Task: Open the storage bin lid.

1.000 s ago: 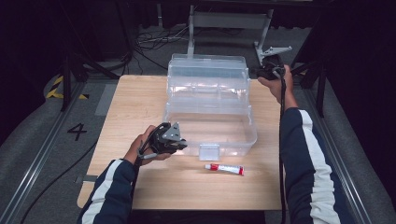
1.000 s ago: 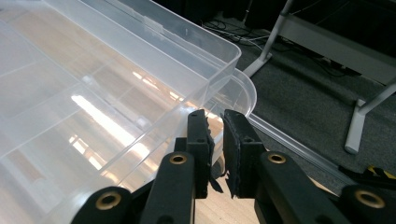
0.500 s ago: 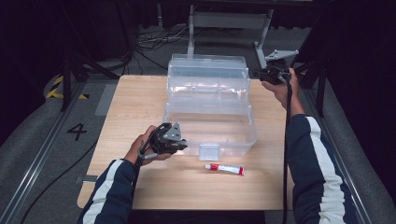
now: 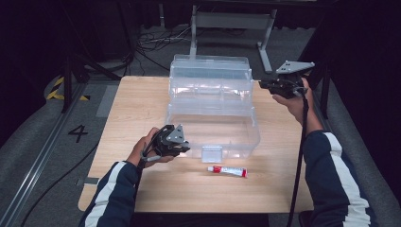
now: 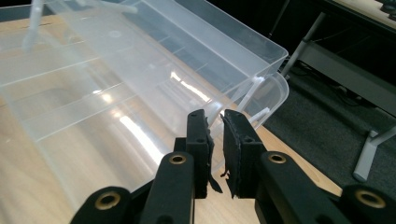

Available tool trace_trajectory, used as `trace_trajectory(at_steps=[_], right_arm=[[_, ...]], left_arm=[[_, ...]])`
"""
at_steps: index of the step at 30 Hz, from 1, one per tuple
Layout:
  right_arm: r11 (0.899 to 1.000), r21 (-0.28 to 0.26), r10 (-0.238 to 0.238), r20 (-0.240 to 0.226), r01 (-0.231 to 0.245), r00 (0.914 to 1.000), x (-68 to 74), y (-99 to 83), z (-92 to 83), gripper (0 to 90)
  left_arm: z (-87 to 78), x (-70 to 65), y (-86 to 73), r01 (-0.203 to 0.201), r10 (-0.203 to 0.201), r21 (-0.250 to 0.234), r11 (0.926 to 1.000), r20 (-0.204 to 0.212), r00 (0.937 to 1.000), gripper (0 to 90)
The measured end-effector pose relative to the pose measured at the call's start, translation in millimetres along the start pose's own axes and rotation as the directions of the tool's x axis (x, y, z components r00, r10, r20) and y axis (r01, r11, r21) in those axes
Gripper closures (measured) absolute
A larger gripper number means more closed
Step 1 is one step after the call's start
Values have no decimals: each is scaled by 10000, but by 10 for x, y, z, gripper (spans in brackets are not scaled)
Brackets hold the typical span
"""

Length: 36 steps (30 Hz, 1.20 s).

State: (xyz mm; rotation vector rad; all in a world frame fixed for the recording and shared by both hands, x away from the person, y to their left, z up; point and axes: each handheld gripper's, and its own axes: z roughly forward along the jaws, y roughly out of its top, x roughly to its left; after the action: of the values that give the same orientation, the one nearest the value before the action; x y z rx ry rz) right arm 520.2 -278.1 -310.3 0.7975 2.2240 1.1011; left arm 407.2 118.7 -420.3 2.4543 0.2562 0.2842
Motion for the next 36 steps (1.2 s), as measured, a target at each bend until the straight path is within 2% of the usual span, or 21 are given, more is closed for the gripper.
trace_trajectory(at_steps=[9, 18, 23, 31, 36], right_arm=[[9996, -82, -284, -406, 281, 9988, 176, -165, -268, 802], [9989, 37, -458, -776, 463, 9959, 334, -376, -401, 793], [9972, 321, -640, -997, 675, 9930, 443, -557, -458, 777], [9929, 983, -503, -1576, 663, 9862, 617, -903, -461, 753], [9857, 1485, -490, -1988, 795, 9788, 741, -1090, -464, 741]], left_arm=[[0, -2, 2, -12, 12, 38, 10000, -17, 10000, 763], [3, -18, 6, -25, 26, 120, 9999, -118, 9999, 756], [4, -25, 12, -123, 128, 232, 9997, -206, 9997, 748], [7, -34, 11, -125, 131, 210, 9997, -282, 9995, 742], [7, -33, 10, -106, 111, 176, 9998, -274, 9996, 742]])
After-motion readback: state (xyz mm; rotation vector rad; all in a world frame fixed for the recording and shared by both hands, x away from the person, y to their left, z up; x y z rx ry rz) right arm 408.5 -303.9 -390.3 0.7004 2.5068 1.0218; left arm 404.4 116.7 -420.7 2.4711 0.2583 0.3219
